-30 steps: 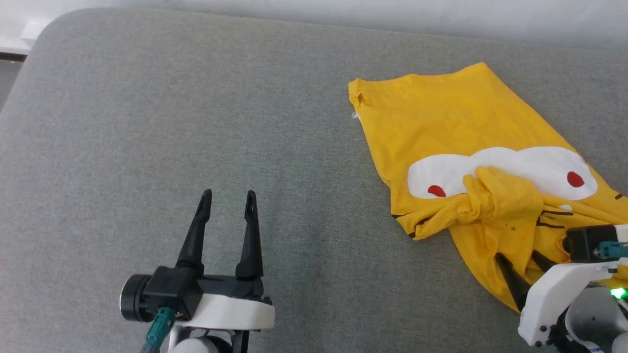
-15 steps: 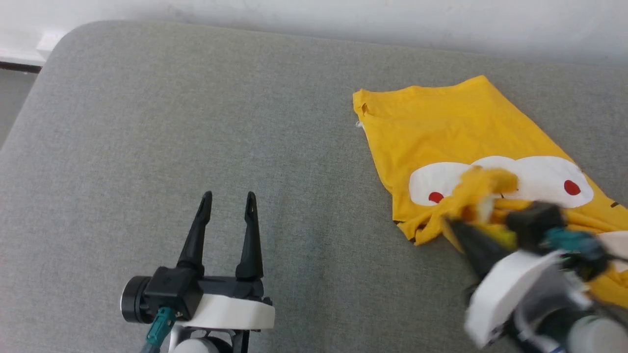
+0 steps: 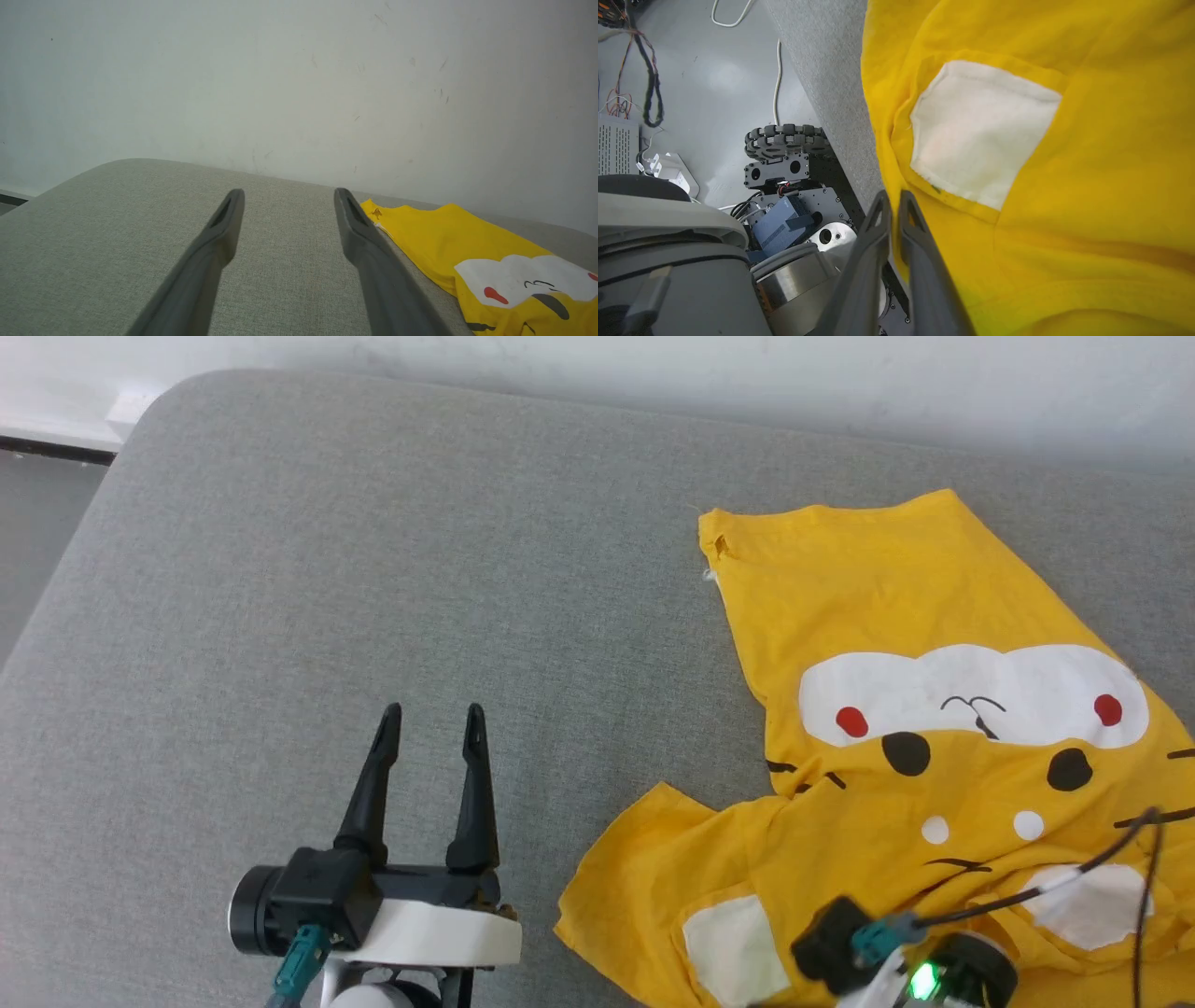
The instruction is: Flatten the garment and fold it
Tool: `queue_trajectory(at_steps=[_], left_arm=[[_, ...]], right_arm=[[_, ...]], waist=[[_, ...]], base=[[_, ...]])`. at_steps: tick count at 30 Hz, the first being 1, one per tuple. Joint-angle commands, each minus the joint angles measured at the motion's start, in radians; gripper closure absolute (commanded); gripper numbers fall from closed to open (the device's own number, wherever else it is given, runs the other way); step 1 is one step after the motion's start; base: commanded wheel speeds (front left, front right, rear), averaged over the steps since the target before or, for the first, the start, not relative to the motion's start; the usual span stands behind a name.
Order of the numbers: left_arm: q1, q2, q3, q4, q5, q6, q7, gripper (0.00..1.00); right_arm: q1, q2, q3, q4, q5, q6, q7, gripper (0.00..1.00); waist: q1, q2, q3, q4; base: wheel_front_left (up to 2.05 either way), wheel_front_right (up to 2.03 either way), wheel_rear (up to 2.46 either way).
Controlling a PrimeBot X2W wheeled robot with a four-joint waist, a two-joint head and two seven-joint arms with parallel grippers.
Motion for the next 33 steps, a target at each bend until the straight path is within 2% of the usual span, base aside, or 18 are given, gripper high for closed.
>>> queue_trajectory(at_steps=[1, 4, 7, 10, 13, 16, 24, 33], left_arm=[[0.010, -0.002, 0.001, -0.004, -0.004, 0.007, -0.005, 0.00], [0.009, -0.002, 0.003, -0.003, -0.008, 0.011, -0.005, 0.00], [0.007, -0.002, 0.000, -0.006, -0.011, 0.016, -0.005, 0.00], [0.003, -0.002, -0.002, -0.009, -0.013, 0.019, -0.005, 0.00], [-0.004, -0.002, -0.006, -0.011, -0.015, 0.018, -0.005, 0.00], [-0.015, -0.002, -0.014, -0.013, -0.017, 0.018, -0.005, 0.00], [-0.058, -0.002, -0.049, -0.006, -0.021, 0.019, -0.005, 0.00], [-0.070, -0.002, -0.074, -0.002, -0.040, 0.030, -0.005, 0.00]], right_arm=[[-0.007, 0.011, -0.020, -0.003, 0.002, -0.001, -0.016, 0.00], [-0.033, 0.055, -0.072, -0.022, 0.017, -0.001, -0.082, 0.00], [-0.075, 0.127, -0.175, -0.037, 0.018, -0.001, -0.180, 0.00], [-0.145, 0.168, -0.290, -0.029, -0.041, -0.001, -0.248, 0.00], [-0.221, 0.183, -0.384, 0.013, -0.110, -0.001, -0.253, 0.00], [-0.305, 0.157, -0.417, 0.092, -0.173, -0.001, -0.185, 0.00], [-0.491, 0.070, -0.313, 0.336, -0.222, -0.001, 0.083, 0.00], [-0.563, 0.040, -0.216, 0.552, -0.233, -0.001, 0.207, 0.00]], waist=[[0.0000, -0.0001, 0.004, 0.004], [0.0000, -0.0001, 0.003, 0.003], [0.0000, -0.0001, 0.001, -0.003], [0.0000, -0.0001, 0.008, -0.011], [0.0000, -0.0001, 0.022, -0.019], [0.0000, -0.0001, 0.042, -0.020], [0.0000, -0.0001, 0.084, 0.024], [0.0000, -0.0001, 0.116, 0.080]], base=[[0.00, 0.00, 0.00], [0.00, 0.00, 0.00], [0.00, 0.00, 0.00], [0.00, 0.00, 0.00], [0.00, 0.00, 0.00], [0.00, 0.00, 0.00], [0.00, 0.00, 0.00], [0.00, 0.00, 0.00]])
